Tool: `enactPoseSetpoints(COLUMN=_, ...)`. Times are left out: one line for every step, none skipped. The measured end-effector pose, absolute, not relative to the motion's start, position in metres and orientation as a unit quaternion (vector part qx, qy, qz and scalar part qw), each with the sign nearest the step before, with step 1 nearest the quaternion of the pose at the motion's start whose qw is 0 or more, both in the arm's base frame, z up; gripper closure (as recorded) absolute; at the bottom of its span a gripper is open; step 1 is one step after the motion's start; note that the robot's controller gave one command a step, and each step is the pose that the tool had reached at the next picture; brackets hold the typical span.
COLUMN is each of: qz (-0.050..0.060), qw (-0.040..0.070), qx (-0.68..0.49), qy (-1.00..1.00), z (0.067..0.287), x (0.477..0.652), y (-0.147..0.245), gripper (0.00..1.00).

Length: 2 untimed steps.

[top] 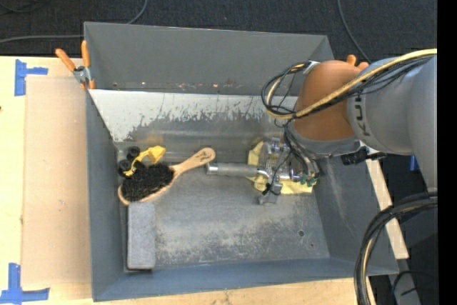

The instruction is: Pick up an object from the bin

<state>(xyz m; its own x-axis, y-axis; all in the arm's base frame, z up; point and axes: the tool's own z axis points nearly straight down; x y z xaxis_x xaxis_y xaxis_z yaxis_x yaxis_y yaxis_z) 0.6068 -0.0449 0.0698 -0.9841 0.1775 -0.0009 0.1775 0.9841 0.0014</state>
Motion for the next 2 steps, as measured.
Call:
enactPoseSetpoints(qz=0.001, qw=0.004, qx=0.049, qy=0.999, z=0.119, x=0.603, y=-0.023, gripper=0.00)
enactPoseSetpoints(qz=0.001, qw=-0.002, qx=0.084, qy=0.996, z=0.068, x=0.606, y=-0.045, gripper=0.00)
